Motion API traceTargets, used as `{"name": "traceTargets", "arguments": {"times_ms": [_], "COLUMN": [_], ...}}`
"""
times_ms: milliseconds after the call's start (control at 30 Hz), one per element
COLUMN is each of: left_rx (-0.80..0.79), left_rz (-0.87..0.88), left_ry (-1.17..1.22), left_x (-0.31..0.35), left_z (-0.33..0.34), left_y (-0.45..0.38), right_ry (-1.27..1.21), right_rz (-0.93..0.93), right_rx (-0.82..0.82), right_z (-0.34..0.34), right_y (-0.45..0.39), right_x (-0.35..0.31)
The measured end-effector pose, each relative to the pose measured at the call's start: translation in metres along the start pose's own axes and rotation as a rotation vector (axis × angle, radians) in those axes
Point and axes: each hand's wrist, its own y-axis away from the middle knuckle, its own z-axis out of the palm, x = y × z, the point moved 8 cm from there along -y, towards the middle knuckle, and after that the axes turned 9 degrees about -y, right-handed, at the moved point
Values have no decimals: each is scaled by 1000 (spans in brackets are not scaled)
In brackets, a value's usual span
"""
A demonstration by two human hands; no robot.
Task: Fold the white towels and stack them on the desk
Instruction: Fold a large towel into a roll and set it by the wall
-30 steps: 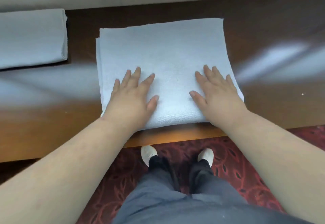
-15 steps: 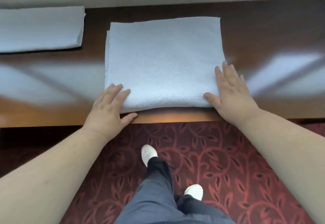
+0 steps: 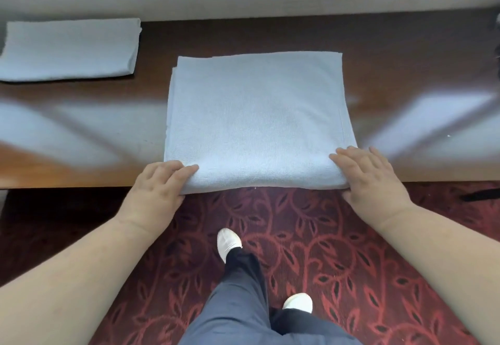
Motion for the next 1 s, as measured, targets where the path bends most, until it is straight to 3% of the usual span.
{"name": "traceTargets", "arguments": {"times_ms": [167, 367, 467, 600, 700, 800, 900, 1000], "left_rx": [-60, -148, -77, 45, 92, 131, 111, -44], "left_rz": [-41, -451, -680, -731, -788, -855, -921, -947], "left_ry": [65, 420, 712, 949, 910, 846, 769, 702], "left_x": [-4, -49, -65, -78, -90, -100, -115, -127], "left_z": [-6, -29, -30, -23, -18, -12, 0, 24], "left_y": [-3, -28, -42, -83, -115, -144, -174, -201], "right_ry": [-58, -499, -705, -856, -975, -890, -823, -772], "right_rz": [-30, 268, 484, 618, 703, 752, 793, 865], "right_rx": [-17, -54, 138, 368, 540, 610, 577, 430], "right_z": [-7, -31, -51, -59, -55, -59, -53, -35], "right_y": [-4, -26, -39, -73, -100, -134, -167, -198], "right_x": [2, 19, 24, 37, 55, 65, 81, 100]}}
